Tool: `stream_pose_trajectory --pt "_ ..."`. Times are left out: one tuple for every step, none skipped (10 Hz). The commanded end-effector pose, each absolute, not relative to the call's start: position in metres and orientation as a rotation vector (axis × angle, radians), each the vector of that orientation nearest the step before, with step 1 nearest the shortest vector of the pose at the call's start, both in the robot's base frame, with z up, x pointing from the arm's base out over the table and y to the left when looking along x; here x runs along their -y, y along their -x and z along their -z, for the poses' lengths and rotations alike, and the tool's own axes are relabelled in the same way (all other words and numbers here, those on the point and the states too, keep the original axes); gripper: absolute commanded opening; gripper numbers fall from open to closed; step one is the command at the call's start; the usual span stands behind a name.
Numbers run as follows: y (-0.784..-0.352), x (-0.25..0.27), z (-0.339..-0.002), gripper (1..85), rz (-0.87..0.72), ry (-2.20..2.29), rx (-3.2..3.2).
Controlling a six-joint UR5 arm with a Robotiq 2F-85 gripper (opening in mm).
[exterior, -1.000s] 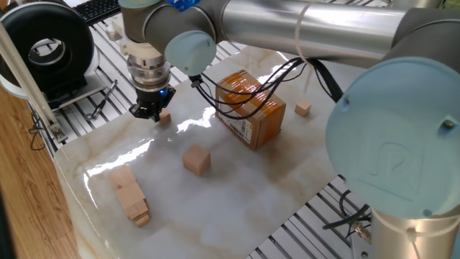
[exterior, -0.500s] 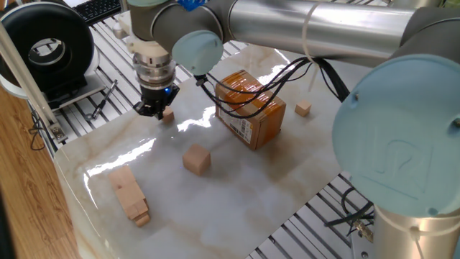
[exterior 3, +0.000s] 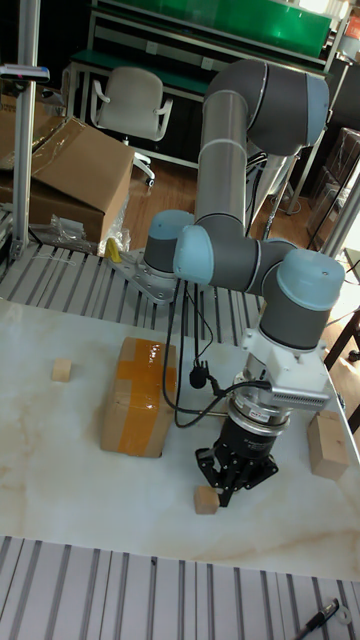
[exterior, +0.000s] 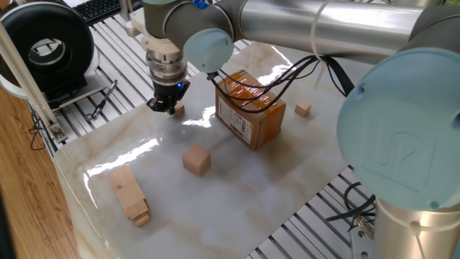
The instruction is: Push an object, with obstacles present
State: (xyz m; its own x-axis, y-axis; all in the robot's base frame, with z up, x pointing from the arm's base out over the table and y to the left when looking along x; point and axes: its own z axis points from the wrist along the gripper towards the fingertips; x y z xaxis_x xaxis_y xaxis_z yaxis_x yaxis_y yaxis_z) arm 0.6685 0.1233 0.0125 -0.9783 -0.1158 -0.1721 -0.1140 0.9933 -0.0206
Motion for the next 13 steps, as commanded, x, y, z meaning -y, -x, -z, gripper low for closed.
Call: stream_pose_trajectory --pt "-0.670 -0.120 -0.011 1.3 -0.019 0.152 -2.949" --pt "-0.673 -0.128 -0.012 1.3 -0.067 0.144 -2.937" --pt "-0.675 -0.128 -0.012 1.3 -0.066 0.126 -2.930" --pt "-0.676 -0.131 -0.012 1.3 -0.031 0.101 -2.936" --pt "-0.675 -0.126 -0.012 1.3 0.004 0.105 -2.943" --pt "-0.671 -0.111 -0.013 1.3 0.016 0.135 -2.953" --pt "-0.668 -0.094 -0.014 1.3 0.023 0.174 -2.956" --pt "-0.666 -0.073 -0.016 1.3 0.050 0.220 -2.959" --pt "-0.663 -0.056 -0.018 1.3 0.055 0.254 -2.958" --pt "-0.659 -0.053 -0.018 1.3 0.037 0.246 -2.966" --pt "-0.659 -0.051 -0.018 1.3 0.047 0.225 -2.969" --pt "-0.663 -0.053 -0.019 1.3 0.033 0.180 -2.953" --pt "-0.667 -0.052 -0.020 1.3 0.035 0.143 -2.939"
